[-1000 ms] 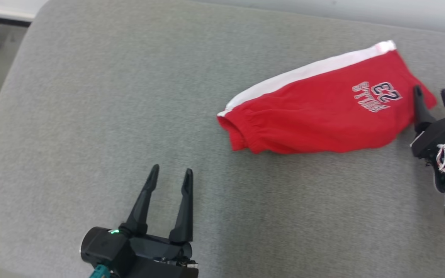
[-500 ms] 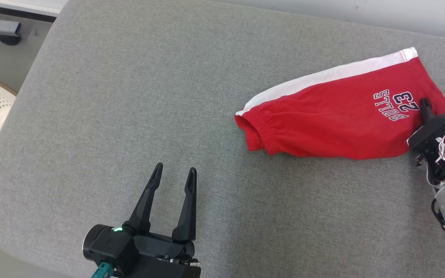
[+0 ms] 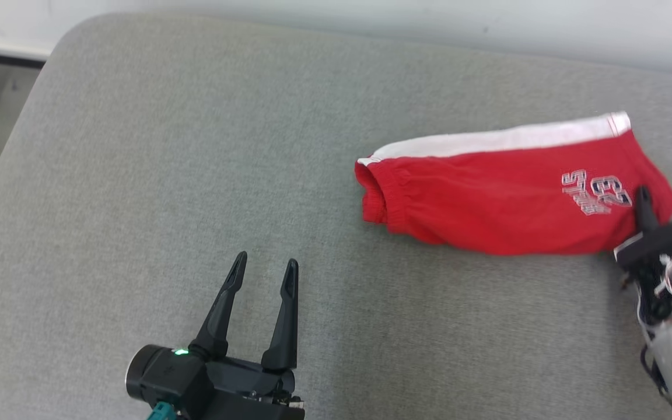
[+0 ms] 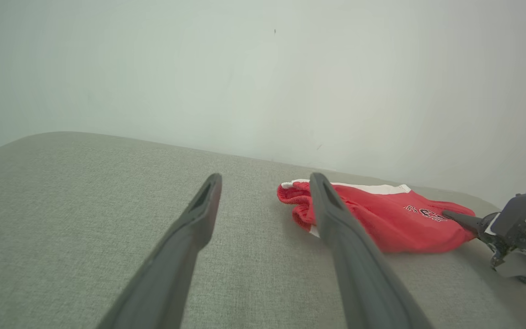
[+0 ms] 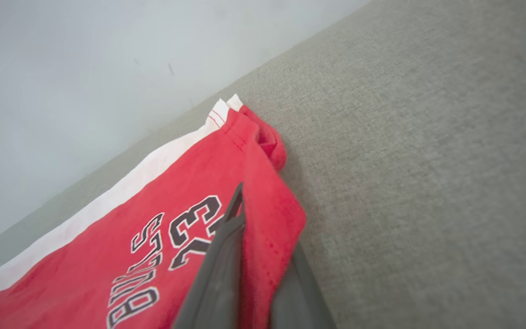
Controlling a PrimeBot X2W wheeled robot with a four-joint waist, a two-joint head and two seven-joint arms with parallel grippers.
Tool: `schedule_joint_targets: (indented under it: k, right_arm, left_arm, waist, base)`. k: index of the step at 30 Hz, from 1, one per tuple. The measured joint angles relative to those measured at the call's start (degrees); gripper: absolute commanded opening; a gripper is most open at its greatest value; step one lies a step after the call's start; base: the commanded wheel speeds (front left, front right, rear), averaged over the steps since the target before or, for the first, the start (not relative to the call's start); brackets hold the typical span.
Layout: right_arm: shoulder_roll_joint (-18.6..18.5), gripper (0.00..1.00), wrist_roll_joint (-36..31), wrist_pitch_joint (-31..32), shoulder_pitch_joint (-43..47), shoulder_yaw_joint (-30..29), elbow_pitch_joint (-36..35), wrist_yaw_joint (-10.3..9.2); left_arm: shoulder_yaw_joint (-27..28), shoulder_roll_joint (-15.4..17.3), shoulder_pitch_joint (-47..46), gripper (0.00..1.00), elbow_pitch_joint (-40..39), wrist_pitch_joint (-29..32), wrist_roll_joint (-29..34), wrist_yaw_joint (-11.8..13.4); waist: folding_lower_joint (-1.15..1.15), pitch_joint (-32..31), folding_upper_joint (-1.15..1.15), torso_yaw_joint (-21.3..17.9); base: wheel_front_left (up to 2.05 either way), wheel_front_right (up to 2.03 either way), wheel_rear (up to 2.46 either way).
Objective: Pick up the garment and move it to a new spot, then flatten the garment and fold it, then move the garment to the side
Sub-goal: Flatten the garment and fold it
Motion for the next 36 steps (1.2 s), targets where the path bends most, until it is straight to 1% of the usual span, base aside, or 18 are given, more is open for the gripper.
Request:
schedule_joint_targets:
  k: [8, 10, 14, 18, 23, 25, 36]
  right_arm:
    - [-2.2, 0.0, 4.2, -1.8, 9.8, -0.4, -5.4, 0.0]
    - [-3.6, 0.0, 4.6, -2.0, 11.8, -0.4, -5.7, 0.0]
    - [-4.5, 0.0, 4.4, -2.5, 12.2, -0.4, -5.4, 0.0]
    - [-4.4, 0.0, 3.0, -2.9, 11.5, 0.7, -5.7, 0.0]
    - [-3.6, 0.0, 0.3, -3.3, 10.9, 3.2, -8.1, 0.0]
    - [-3.3, 0.0, -0.5, -3.4, 10.8, 4.3, -9.8, 0.0]
    - [-1.1, 0.0, -6.2, -2.8, 10.5, 12.9, -21.5, 0.0]
  left_arm:
    - [0.0, 0.0, 1.3, 1.0, 0.3, 0.0, 0.2, 0.4]
    - [0.0, 0.0, 1.5, 1.0, 0.5, 0.0, 0.2, 0.4]
    - [-0.5, 0.0, 2.0, 1.0, 0.8, 0.0, 0.4, 0.4]
    - [-0.8, 0.0, 2.8, 1.0, 1.4, 0.0, 0.4, 0.4]
    - [-1.2, 0.0, 3.8, 1.0, 2.1, 0.0, 0.5, 0.5]
    - [-1.4, 0.0, 4.2, 1.0, 2.3, 0.0, 0.4, 0.9]
    - [-1.6, 0.0, 5.8, 1.0, 2.8, 0.0, 0.3, 1.0]
  waist:
    - [-0.01, -3.3, 0.0, -2.3]
    - [0.0, -4.6, 0.0, -2.9]
    - [-0.01, -6.1, 0.0, -3.4]
    - [-0.01, -7.2, 0.0, -3.1]
    - [0.0, -8.7, 0.0, -2.4]
    - [-0.01, -9.3, 0.0, -2.0]
    - [-0.01, -11.6, 0.0, -1.0]
  base:
    - [0.0, 0.0, 0.0]
    - [0.0, 0.0, 0.0]
    - [0.0, 0.0, 0.0]
    - [0.0, 0.0, 0.0]
    - [0.0, 0.0, 0.0]
    - [0.0, 0.0, 0.0]
    - [0.0, 0.0, 0.0]
